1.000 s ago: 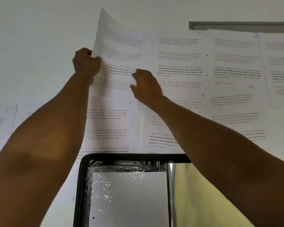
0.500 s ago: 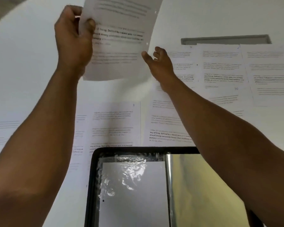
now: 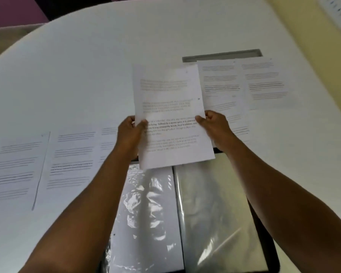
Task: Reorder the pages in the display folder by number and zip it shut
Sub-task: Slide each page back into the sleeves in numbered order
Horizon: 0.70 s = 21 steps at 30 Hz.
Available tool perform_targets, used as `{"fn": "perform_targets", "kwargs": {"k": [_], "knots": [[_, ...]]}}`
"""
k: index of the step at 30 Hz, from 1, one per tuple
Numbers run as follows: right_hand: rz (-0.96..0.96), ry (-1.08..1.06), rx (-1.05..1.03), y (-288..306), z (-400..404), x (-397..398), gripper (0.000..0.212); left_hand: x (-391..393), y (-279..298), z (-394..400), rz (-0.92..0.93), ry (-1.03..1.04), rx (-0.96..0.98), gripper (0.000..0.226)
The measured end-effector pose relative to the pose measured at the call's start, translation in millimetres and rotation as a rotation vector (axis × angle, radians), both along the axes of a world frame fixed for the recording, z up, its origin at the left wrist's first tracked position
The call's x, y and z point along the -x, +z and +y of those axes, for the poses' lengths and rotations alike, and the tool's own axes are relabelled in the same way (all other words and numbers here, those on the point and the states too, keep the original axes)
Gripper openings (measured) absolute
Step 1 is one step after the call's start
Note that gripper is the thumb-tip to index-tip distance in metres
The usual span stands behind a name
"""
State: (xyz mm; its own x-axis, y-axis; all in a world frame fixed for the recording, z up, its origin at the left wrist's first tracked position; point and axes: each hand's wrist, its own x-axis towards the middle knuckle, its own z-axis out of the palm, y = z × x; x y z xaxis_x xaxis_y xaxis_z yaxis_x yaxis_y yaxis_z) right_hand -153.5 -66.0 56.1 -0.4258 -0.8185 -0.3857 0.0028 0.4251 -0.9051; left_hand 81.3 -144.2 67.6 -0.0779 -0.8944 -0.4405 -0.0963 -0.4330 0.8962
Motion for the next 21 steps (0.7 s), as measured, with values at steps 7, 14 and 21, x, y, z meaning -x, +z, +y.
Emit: {"fn": "perform_targets", "kwargs": {"k": [7,14,21], "knots": [[0.119,-0.183,-0.051,-16.8,92.2,38.2,0.023,31.5,-37.2,76.6,-0.179,-0.128,-0.069,0.012],[0.161,-0.563,0.029,-6.1,133.5,85.5,0.009,60.7,-70.5,110.9,-0.898,-0.980,0.452,0.045],[0.121,-0.668,0.060,-4.2,145.2,102.8,0.004,87.1,-87.3,110.8,-1.079,-0.979,0.546,0.056]]}}
